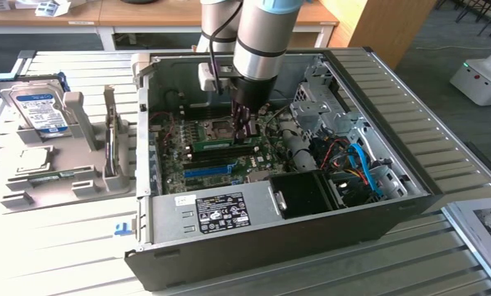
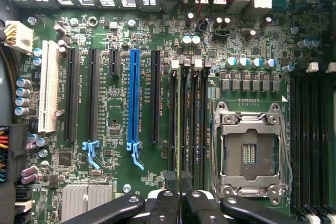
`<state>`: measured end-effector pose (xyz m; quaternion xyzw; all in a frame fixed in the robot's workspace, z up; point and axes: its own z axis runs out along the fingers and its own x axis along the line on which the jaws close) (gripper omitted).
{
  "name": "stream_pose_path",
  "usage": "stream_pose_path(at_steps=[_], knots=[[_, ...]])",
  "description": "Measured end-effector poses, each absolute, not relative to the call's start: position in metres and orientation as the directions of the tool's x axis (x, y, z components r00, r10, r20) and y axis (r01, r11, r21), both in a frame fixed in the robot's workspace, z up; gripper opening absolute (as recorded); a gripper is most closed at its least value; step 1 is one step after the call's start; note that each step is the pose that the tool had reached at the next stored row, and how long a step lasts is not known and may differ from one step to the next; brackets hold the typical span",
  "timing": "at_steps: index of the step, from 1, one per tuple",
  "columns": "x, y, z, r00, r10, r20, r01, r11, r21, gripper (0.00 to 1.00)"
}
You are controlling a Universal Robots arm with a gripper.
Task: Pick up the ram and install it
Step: 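Insert the ram into the slot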
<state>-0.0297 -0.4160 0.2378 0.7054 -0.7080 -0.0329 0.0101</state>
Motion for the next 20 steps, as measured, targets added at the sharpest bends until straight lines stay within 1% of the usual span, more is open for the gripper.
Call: stream_pose_path(at_steps=[20], knots=[[-0.0297, -0.4177, 0.2368, -0.005, -0.999, -0.032, -0.998, 0.003, 0.057, 0.12]])
